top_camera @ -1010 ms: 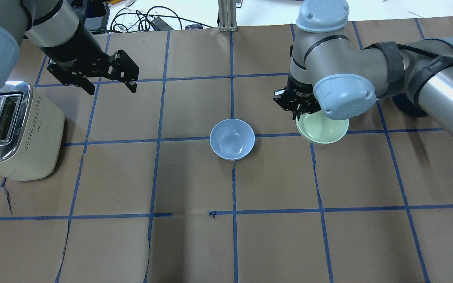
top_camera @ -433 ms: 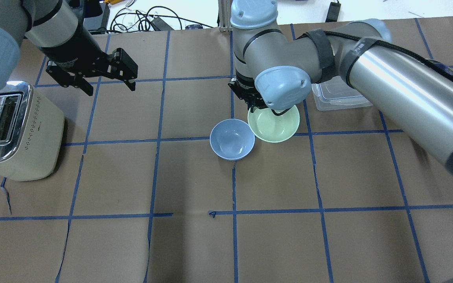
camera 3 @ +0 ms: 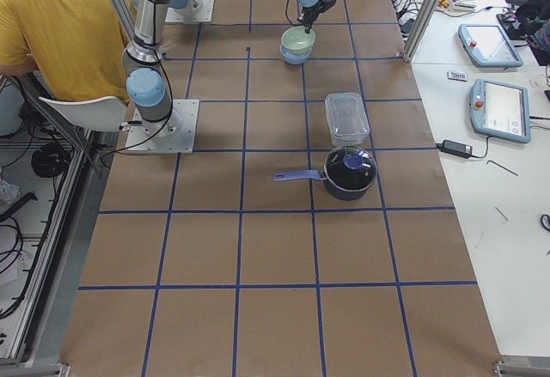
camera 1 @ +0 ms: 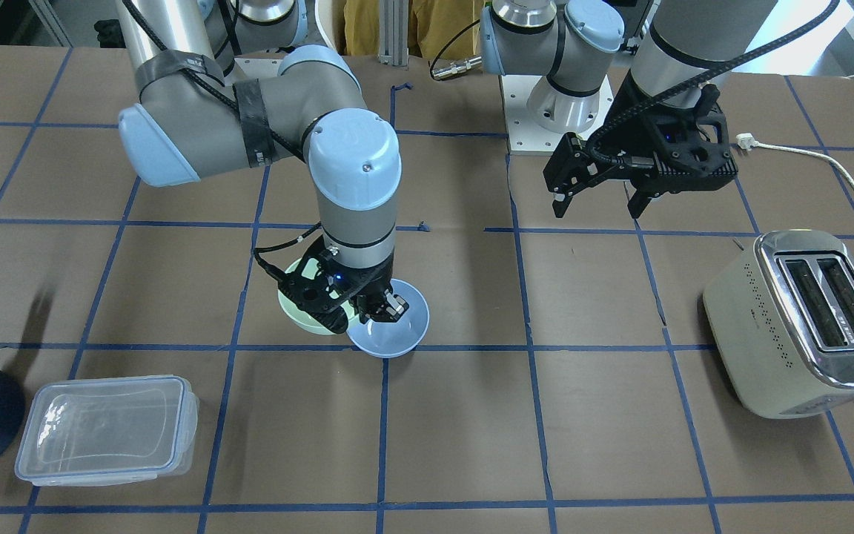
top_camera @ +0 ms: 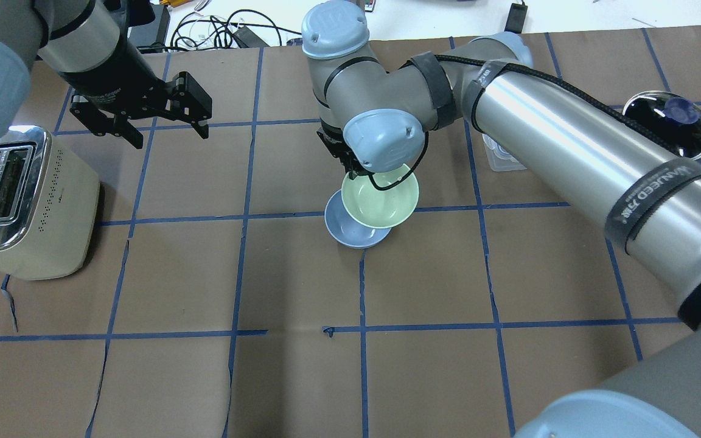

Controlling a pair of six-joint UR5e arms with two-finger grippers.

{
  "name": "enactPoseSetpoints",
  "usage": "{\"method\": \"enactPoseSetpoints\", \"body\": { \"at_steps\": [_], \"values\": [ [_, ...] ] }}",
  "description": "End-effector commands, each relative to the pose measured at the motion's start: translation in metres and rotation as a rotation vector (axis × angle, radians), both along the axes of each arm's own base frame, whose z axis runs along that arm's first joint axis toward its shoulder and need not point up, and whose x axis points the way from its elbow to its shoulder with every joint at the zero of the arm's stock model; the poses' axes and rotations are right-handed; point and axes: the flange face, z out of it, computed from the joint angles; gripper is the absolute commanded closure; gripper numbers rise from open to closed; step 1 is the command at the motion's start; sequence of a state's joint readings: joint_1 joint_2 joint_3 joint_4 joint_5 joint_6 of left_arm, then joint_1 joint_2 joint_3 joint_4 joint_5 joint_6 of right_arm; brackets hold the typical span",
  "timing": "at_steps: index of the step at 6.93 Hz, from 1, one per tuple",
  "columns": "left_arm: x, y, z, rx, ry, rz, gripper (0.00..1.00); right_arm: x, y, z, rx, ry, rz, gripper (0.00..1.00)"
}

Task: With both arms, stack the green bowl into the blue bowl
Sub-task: 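Lower the green bowl into the light blue bowl and open the right gripper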

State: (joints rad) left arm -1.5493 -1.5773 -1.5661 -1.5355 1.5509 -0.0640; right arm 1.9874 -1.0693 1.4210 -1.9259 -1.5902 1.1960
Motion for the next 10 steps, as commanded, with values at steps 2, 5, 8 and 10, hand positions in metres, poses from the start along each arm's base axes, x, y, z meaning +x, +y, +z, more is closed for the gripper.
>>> {"method": "enactPoseSetpoints", "body": {
  "at_steps": [2,5,8,10],
  "values": [
    [0.003,0.0,-0.001,0.003,-0.026,-0.063,0.0,0.021,0.001,-0.02,0.045,-0.038,-0.051,1.0],
    [0.004,0.002,-0.002,0.005,-0.042,-0.057,0.0,0.023,-0.005,-0.015,0.024,-0.041,-0.05,1.0],
    [0.004,-0.001,0.0,0.004,-0.042,-0.02,0.0,0.021,-0.01,-0.013,0.012,-0.043,-0.044,1.0],
    [0.004,-0.005,-0.001,0.004,-0.04,-0.018,0.0,0.019,-0.009,-0.025,0.028,-0.017,0.033,1.0]
  ]
}}
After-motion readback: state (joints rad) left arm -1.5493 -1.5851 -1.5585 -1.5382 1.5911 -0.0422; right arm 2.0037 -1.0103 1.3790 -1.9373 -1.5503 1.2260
